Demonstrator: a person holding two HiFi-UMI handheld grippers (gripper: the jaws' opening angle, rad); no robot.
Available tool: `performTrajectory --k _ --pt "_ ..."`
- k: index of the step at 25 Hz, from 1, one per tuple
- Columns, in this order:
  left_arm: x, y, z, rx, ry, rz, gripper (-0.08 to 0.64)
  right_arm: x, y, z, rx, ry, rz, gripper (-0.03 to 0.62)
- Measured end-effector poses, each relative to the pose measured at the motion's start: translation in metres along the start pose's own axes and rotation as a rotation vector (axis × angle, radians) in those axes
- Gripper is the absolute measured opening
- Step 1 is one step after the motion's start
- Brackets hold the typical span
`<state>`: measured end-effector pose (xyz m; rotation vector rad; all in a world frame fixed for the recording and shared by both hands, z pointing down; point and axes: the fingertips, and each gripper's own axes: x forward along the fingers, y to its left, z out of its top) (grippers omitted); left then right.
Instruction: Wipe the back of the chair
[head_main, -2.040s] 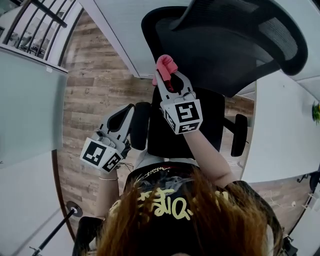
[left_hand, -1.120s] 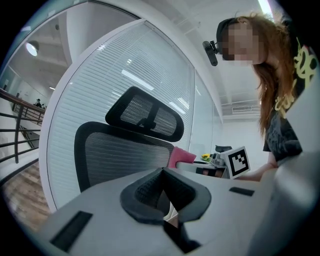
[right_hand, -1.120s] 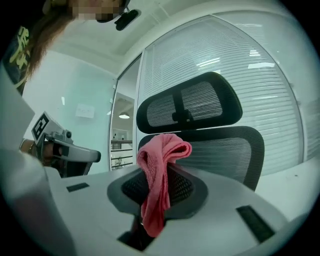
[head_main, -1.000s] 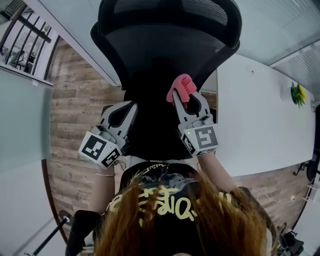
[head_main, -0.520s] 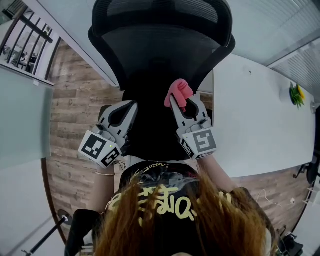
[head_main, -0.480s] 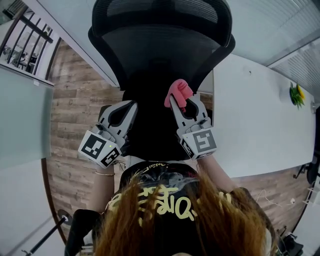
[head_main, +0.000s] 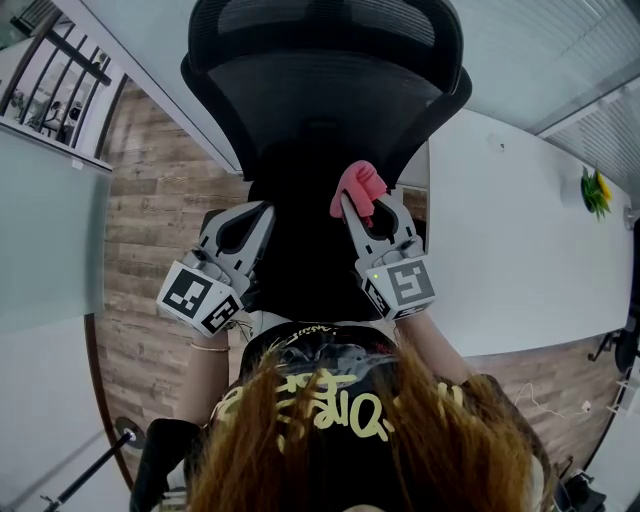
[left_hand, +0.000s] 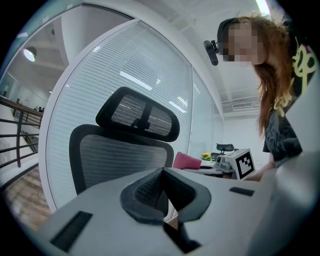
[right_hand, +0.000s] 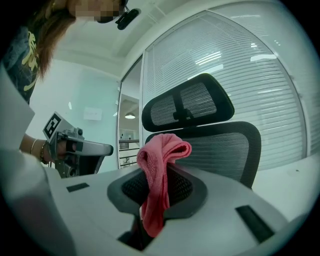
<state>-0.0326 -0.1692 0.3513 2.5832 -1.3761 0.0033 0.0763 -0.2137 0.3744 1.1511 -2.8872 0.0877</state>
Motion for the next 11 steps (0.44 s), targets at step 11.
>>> performTrajectory --k 11 --pt "-0.006 -0.007 -0.001 0.002 0.0 0.006 -0.008 -0.009 0.005 0.001 -0.006 0.0 0.011 0.066"
